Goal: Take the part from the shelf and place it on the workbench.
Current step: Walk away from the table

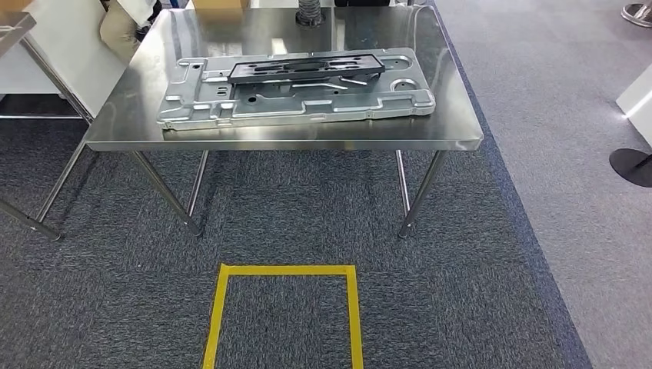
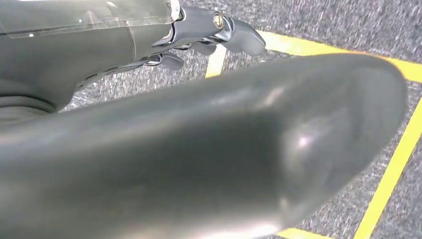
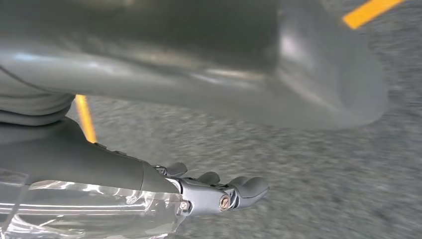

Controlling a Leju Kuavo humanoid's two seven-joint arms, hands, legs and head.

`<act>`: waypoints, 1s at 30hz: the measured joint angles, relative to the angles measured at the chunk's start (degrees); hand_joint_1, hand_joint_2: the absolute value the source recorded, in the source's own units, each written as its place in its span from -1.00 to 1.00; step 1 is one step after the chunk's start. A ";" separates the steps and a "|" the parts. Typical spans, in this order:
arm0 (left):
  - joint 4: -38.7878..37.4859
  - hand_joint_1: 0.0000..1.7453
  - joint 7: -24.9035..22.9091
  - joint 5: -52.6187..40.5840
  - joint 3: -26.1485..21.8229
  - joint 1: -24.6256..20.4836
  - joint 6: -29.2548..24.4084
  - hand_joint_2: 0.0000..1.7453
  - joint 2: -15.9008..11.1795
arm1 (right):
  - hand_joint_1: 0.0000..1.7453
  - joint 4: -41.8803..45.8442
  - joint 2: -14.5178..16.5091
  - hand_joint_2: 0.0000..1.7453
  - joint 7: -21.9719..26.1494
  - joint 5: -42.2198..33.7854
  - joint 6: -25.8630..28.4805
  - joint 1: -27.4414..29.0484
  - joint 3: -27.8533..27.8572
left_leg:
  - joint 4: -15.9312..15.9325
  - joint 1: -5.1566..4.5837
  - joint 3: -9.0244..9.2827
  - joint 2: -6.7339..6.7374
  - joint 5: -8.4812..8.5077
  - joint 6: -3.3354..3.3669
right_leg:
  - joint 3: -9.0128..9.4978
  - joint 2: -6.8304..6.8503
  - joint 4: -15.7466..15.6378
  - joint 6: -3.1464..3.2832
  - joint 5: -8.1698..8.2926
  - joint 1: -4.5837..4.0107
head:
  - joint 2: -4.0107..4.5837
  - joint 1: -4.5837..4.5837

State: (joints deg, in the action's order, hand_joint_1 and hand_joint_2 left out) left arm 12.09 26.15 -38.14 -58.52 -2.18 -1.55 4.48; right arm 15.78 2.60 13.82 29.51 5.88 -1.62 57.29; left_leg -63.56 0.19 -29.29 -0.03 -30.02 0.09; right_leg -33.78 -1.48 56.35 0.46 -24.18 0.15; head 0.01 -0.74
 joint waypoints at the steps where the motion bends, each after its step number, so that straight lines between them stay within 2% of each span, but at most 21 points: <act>1: 0.01 -1.00 0.02 -0.16 -0.02 -0.19 0.00 -1.00 0.00 | -1.00 -0.33 0.03 -1.00 -1.13 0.30 -0.28 -0.10 0.00 | 4.20 -0.11 2.87 -0.28 -0.30 0.26 | -0.42 -0.12 0.18 -0.27 0.46 -0.07 | -0.01 0.03; 3: 0.02 -1.00 0.08 -0.44 -0.04 -0.41 0.01 -1.00 0.02 | -1.00 -0.87 0.09 -1.00 -2.80 0.48 -1.03 -0.35 0.02 | 8.58 -0.42 5.23 -0.57 -1.29 0.63 | -0.84 -0.20 0.24 -0.95 1.41 -0.07 | -0.01 -0.03; 5: 0.01 -1.00 0.11 -0.68 -0.05 -0.39 0.04 -1.00 0.07 | -1.00 -1.34 0.11 -1.00 -3.62 0.42 -1.65 -0.46 0.09 | 8.95 -0.41 4.51 -0.23 -0.37 1.20 | -1.22 -0.19 0.30 -1.64 1.79 0.11 | 0.00 -0.12; 7: 0.01 -1.00 0.15 -0.96 -0.06 -0.34 0.19 -1.00 0.10 | -1.00 -1.77 0.18 -1.00 -4.24 0.18 -2.05 -0.48 0.25 | 9.19 -0.22 3.29 0.24 1.06 2.04 | -2.49 0.21 3.17 -2.11 -1.59 0.27 | 0.00 0.07; 9: 0.02 -1.00 0.22 -1.31 -0.06 -0.29 0.60 -1.00 0.11 | -1.00 -2.04 0.25 -1.00 -4.80 -0.16 -2.51 -0.56 0.48 | 9.13 -0.27 1.55 0.61 2.39 2.46 | -4.65 0.68 10.26 -2.54 -7.63 0.48 | 0.01 0.27; 10: 0.02 -1.00 0.24 -1.48 -0.06 -0.26 0.81 -1.00 0.11 | -1.00 -2.12 0.26 -1.00 -5.06 -0.30 -2.73 -0.61 0.65 | 9.00 -0.31 0.58 0.77 3.05 2.43 | -5.48 0.77 14.09 -2.77 -9.56 0.57 | 0.01 0.29; 11: 0.02 -1.00 0.25 -1.65 -0.06 -0.23 0.97 -1.00 0.11 | -1.00 -2.21 0.29 -1.00 -5.32 -0.41 -2.90 -0.65 0.84 | 8.80 -0.35 -0.44 0.95 3.68 2.37 | -5.65 0.81 16.76 -2.96 -10.09 0.63 | 0.01 0.30; 12: 0.02 -1.00 0.26 -1.79 -0.06 -0.23 1.07 -1.00 0.11 | -1.00 -2.31 0.31 -1.00 -5.56 -0.52 -3.01 -0.66 1.04 | 8.52 -0.36 -1.44 1.09 4.25 2.27 | -4.88 0.87 17.58 -3.07 -9.32 0.69 | 0.01 0.31; 13: 0.02 -1.00 0.26 -1.90 -0.06 -0.23 1.09 -1.00 0.13 | -1.00 -2.40 0.32 -1.00 -5.72 -0.61 -3.08 -0.67 1.23 | 8.16 -0.35 -2.40 1.20 4.75 2.12 | -3.02 0.97 16.17 -3.09 -7.73 0.74 | 0.00 0.31; 15: 0.02 -1.00 0.26 -2.02 -0.06 -0.28 1.11 -1.00 0.15 | -1.00 -2.50 0.33 -1.00 -5.80 -0.77 -3.22 -0.80 1.40 | 7.19 -0.42 -4.04 1.33 5.53 1.75 | 3.33 1.34 8.09 -2.87 -5.71 0.71 | -0.01 0.32; 17: 0.02 -1.00 0.27 -2.07 -0.06 -0.35 1.11 -1.00 0.15 | -1.00 -2.53 0.34 -1.00 -5.81 -0.84 -3.33 -1.07 1.45 | 6.36 -0.57 -5.05 1.45 6.20 1.18 | 8.28 1.59 0.69 -2.15 -6.49 0.47 | 0.00 0.24; 18: 0.02 -1.00 0.28 -2.07 -0.06 -0.36 1.11 -1.00 0.15 | -1.00 -2.57 0.36 -1.00 -5.82 -0.84 -3.42 -1.16 1.48 | 6.18 -0.60 -5.29 1.51 6.59 0.85 | 9.14 1.63 -0.91 -1.70 -7.01 0.31 | 0.00 0.21; 20: 0.02 -1.00 0.24 -2.11 -0.06 -0.32 1.11 -1.00 0.12 | -1.00 -2.70 0.46 -1.00 -6.01 -0.77 -3.69 -1.14 1.56 | 6.08 -0.50 -5.60 1.53 7.21 0.19 | 8.53 1.69 -1.23 -0.78 -6.41 0.31 | 0.01 0.24; 21: 0.02 -1.00 0.16 -2.23 -0.06 -0.26 1.11 -1.00 0.09 | -1.00 -2.79 0.55 -1.00 -6.26 -0.67 -3.81 -1.15 1.60 | 5.47 -0.41 -6.02 1.35 6.37 -0.14 | 7.96 1.75 -1.28 -0.29 -5.78 0.40 | 0.01 0.20; 22: 0.02 -1.00 0.04 -2.36 -0.06 -0.18 1.11 -1.00 0.07 | -1.00 -2.86 0.63 -1.00 -6.58 -0.55 -3.90 -1.19 1.67 | 3.93 -0.30 -6.67 1.10 4.51 -0.46 | 7.24 1.78 -1.41 0.11 -5.11 0.51 | 0.01 0.08; 24: 0.02 -1.00 -0.41 -2.66 -0.06 -0.13 1.11 -1.00 0.07 | -1.00 -2.93 0.79 -1.00 -7.29 -0.35 -3.93 -1.21 1.85 | -2.43 -0.03 -8.62 0.68 -1.20 -1.03 | 5.50 1.73 -1.48 0.56 -3.84 0.52 | 0.01 -0.16; 25: 0.02 -1.00 -0.75 -2.73 -0.07 -0.14 1.08 -1.00 0.08 | -1.00 -2.95 0.86 -1.00 -7.55 -0.31 -3.92 -1.15 1.95 | -6.32 0.06 -9.48 0.62 -3.23 -1.24 | 4.65 1.70 -1.43 0.56 -3.28 0.48 | 0.01 -0.24; 26: 0.02 -1.00 -1.19 -2.82 -0.07 -0.15 0.99 -1.00 0.08 | -1.00 -2.97 0.95 -1.00 -7.82 -0.30 -3.92 -1.09 2.05 | -9.40 0.10 -9.90 0.62 -3.93 -1.37 | 3.82 1.69 -1.32 0.52 -2.70 0.45 | 0.01 -0.22; 28: 0.02 -1.00 -2.08 -3.02 -0.09 -0.14 0.77 -1.00 0.07 | -1.00 -3.01 1.12 -1.00 -8.27 -0.29 -3.95 -1.02 2.37 | -9.89 0.12 -7.99 0.61 -1.82 -1.33 | 2.33 1.66 -0.99 0.33 -1.72 0.43 | 0.01 -0.25; 29: 0.02 -1.00 -2.50 -3.11 -0.10 -0.18 0.64 -1.00 0.07 | -1.00 -3.03 1.21 -1.00 -8.49 -0.32 -4.00 -1.02 2.57 | -6.73 0.12 -5.37 0.59 -0.22 -1.16 | 1.72 1.61 -0.78 0.18 -1.33 0.42 | 0.01 -0.26; 30: 0.02 -1.00 -2.93 -3.14 -0.11 -0.25 0.52 -1.00 0.07 | -1.00 -3.05 1.31 -0.50 -8.65 -0.45 -4.14 -1.03 2.74 | -2.15 0.10 -2.03 0.50 0.58 -0.91 | 1.27 1.57 -0.56 0.00 -1.01 0.40 | 0.01 -0.26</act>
State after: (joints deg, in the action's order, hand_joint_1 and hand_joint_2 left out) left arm 12.11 23.21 -41.28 -58.63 -2.42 -1.03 4.55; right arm 12.73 3.91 5.17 29.05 1.75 -2.65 60.03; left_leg -65.71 0.29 -31.32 0.48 -29.45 -0.82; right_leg -32.51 0.08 55.79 0.46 -25.19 0.55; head 0.01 -1.01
